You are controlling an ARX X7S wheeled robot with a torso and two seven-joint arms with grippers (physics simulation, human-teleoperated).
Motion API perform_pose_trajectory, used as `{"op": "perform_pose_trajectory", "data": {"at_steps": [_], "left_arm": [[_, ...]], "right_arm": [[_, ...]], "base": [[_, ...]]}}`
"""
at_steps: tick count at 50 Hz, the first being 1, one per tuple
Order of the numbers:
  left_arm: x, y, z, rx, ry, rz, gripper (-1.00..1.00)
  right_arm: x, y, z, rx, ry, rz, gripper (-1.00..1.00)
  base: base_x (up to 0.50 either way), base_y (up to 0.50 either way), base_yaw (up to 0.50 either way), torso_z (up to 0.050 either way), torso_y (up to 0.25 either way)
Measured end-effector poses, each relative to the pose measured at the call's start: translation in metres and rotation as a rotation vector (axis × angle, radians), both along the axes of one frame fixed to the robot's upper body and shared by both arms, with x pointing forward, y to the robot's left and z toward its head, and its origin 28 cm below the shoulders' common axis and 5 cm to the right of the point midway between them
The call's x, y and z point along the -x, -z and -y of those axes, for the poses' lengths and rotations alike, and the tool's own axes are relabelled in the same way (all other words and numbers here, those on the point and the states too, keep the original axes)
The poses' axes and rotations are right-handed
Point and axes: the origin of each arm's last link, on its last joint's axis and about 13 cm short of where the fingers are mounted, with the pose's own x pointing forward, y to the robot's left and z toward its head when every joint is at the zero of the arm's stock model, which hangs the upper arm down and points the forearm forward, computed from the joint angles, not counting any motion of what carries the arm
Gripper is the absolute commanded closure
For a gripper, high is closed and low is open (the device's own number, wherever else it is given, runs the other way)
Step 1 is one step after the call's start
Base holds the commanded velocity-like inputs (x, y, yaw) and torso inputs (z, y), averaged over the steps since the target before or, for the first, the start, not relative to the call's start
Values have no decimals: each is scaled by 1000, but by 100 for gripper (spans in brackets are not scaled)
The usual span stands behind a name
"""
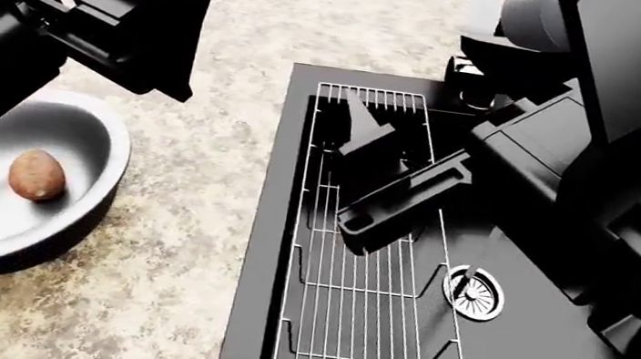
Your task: Pick the apricots and kiwis from the sink and place them in one bowl. Place the sweet potato in the other bowl. Then turn off the sink faucet.
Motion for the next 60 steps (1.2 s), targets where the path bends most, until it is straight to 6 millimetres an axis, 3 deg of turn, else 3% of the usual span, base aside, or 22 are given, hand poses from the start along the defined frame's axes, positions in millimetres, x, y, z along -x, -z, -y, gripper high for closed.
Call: {"op": "perform_pose_trajectory", "data": {"at_steps": [35, 49, 60], "left_arm": [[-23, 9, 5, 25, -45, -64, -100], [-32, 13, 7, 26, -88, -72, -100], [-57, 18, 11, 11, -181, -65, -100]], "right_arm": [[-5, 11, 8, -60, 39, 3, -100], [-7, 9, 13, -73, 88, 39, -100], [-20, 6, 20, -77, 162, 98, -100]], "base": [[1, -491, 0, 0, 0], [0, -30, 0, 0, 0], [0, 0, 0, 0, 0]]}}
